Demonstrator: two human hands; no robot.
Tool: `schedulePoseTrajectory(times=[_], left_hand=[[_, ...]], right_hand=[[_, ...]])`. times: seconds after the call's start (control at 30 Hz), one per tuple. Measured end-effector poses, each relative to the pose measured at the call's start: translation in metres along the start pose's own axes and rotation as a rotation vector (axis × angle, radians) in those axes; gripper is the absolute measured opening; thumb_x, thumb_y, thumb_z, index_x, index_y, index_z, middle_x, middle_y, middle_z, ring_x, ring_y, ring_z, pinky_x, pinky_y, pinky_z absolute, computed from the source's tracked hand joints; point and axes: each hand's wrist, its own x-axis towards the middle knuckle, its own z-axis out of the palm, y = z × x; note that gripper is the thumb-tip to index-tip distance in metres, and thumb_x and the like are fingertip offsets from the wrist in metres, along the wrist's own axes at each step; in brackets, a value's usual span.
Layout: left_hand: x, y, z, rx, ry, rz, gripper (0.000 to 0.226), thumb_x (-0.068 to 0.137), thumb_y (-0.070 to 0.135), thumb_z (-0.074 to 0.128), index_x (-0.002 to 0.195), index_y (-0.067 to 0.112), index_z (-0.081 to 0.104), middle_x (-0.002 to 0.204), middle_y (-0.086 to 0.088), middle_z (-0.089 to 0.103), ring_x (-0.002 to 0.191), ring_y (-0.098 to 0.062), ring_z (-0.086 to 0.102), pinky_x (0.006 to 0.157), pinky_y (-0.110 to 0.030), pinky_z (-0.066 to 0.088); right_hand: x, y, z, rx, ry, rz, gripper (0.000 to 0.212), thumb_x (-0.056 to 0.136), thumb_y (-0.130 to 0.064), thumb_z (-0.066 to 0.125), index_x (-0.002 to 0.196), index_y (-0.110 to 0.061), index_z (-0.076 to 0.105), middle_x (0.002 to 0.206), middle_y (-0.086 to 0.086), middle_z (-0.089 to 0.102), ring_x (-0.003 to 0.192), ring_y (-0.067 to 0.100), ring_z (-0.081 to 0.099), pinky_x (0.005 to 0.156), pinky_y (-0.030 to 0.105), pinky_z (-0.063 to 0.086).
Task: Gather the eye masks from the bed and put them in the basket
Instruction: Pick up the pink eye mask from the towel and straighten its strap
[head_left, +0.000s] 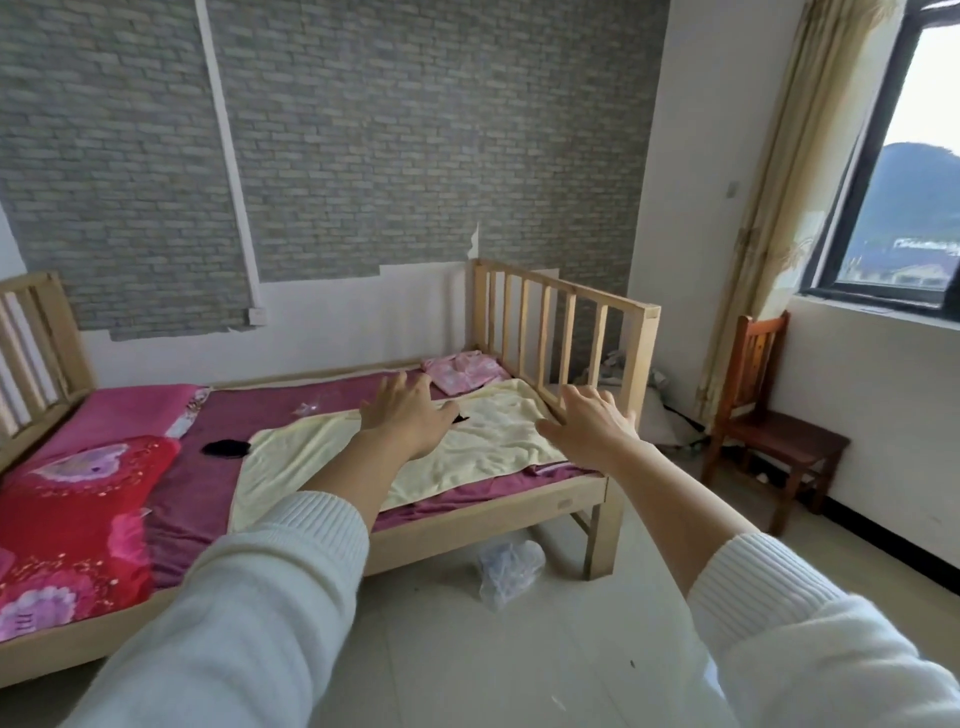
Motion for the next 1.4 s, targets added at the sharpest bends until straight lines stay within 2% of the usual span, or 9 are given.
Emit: schedulePoseTrajectory(times=[0.23,0.43,0.6,0.83,1.1,1.23,1.4], left_hand=[[0.203,0.01,0.056,-0.021,-0.058,0.011,0.067,0.088,0.053,0.039,0.146,0.018,0.036,0.158,-0.008,0.028,0.145,-0.031,0.024,0.114,-0.054,0.025],[0.361,0.009,0.127,-0.039,-0.082,0.007,0.065,0.088,0.052,0.039,0.144,0.02,0.037,0.155,-0.007,0.032,0.143,-0.031,0.025,0.112,-0.055,0.027],[0.493,0.005,0.19,-0.103,-0.128,-0.09,0.066,0.089,0.051,0.04,0.148,0.02,0.033,0.157,-0.007,0.029,0.145,-0.032,0.022,0.113,-0.053,0.028],[0.654,-0.021,0.267,-0.123,-0.157,-0.17,0.058,0.089,0.049,0.041,0.137,0.018,0.045,0.145,-0.007,0.044,0.135,-0.031,0.035,0.105,-0.048,0.036],[0.806,-0.075,0.409,-0.19,-0.217,-0.229,0.055,0.091,0.043,0.043,0.139,0.016,0.045,0.14,-0.007,0.049,0.131,-0.029,0.04,0.096,-0.044,0.043],[0.861,-0.115,0.509,-0.208,-0.301,-0.267,0.057,0.093,0.037,0.045,0.145,0.014,0.038,0.149,-0.007,0.043,0.137,-0.027,0.037,0.099,-0.04,0.043],[0.904,-0.161,0.619,-0.248,-0.354,-0.325,0.054,0.093,0.029,0.047,0.144,0.014,0.038,0.145,-0.006,0.046,0.136,-0.025,0.039,0.099,-0.039,0.046]], right_hand=[[0.195,0.018,0.051,0.006,-0.028,0.019,0.071,0.086,-0.055,0.047,0.146,-0.023,0.027,0.148,0.007,0.038,0.135,0.032,0.032,0.104,0.057,0.028],[0.355,0.048,0.11,-0.005,-0.062,0.014,0.066,0.086,-0.054,0.049,0.141,-0.021,0.035,0.143,0.008,0.044,0.131,0.032,0.036,0.102,0.057,0.029],[0.498,0.078,0.17,0.001,-0.129,-0.02,0.071,0.086,-0.054,0.048,0.146,-0.022,0.029,0.149,0.006,0.039,0.136,0.032,0.033,0.106,0.059,0.027],[0.679,0.098,0.252,-0.014,-0.263,-0.019,0.07,0.087,-0.053,0.047,0.147,-0.021,0.028,0.151,0.007,0.038,0.138,0.032,0.031,0.107,0.058,0.027],[0.825,0.104,0.403,0.009,-0.399,-0.031,0.065,0.09,-0.047,0.046,0.145,-0.019,0.029,0.148,0.006,0.043,0.135,0.028,0.036,0.104,0.051,0.032],[0.883,0.11,0.503,0.009,-0.503,-0.016,0.062,0.09,-0.045,0.045,0.144,-0.019,0.031,0.145,0.006,0.045,0.132,0.026,0.04,0.103,0.049,0.033],[0.926,0.118,0.623,-0.048,-0.63,-0.047,0.059,0.091,-0.042,0.046,0.144,-0.022,0.03,0.143,0.004,0.047,0.129,0.025,0.042,0.101,0.046,0.035]])
